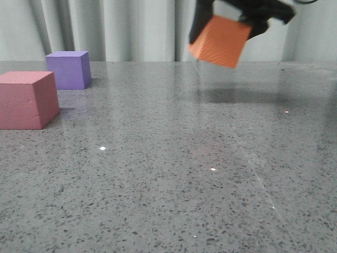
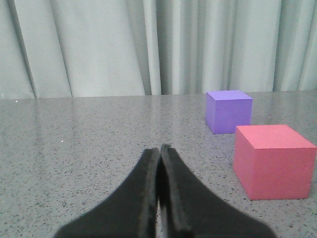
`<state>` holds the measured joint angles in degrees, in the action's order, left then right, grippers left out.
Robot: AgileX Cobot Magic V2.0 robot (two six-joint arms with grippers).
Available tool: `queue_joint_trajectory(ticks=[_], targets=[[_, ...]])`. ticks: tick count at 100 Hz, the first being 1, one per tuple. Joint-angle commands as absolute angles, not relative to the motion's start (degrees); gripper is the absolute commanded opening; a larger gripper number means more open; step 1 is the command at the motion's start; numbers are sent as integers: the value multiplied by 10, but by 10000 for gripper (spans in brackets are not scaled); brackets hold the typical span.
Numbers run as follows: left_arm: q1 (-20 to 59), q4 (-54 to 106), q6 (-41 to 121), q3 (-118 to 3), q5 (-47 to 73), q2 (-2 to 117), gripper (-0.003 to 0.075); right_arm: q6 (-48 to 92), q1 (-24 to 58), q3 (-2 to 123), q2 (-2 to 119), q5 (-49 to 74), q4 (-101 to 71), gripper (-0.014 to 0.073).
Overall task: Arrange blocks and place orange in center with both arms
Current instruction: 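Carry the orange cube with the right gripper to the table center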
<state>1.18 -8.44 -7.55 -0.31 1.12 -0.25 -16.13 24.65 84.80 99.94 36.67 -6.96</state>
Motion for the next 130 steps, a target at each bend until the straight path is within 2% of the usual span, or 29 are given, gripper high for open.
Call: queue_joint_trajectory(ticks=[1, 25, 50, 65, 130], targets=[[11, -80, -76, 29, -38, -21, -19, -172, 265, 893, 1004, 335, -73, 147], [11, -80, -76, 29, -38, -21, -19, -227, 317, 965, 1068, 362, -46, 139], [11, -80, -76, 29, -38, -21, -19, -426, 379, 993, 1092, 414, 177, 139], [11, -80, -76, 29, -38, -21, -19, -497, 399, 993, 1092, 426, 241, 139], [11, -80, -76, 29, -38, -21, -19, -532, 398, 993, 1102, 431, 272, 143]])
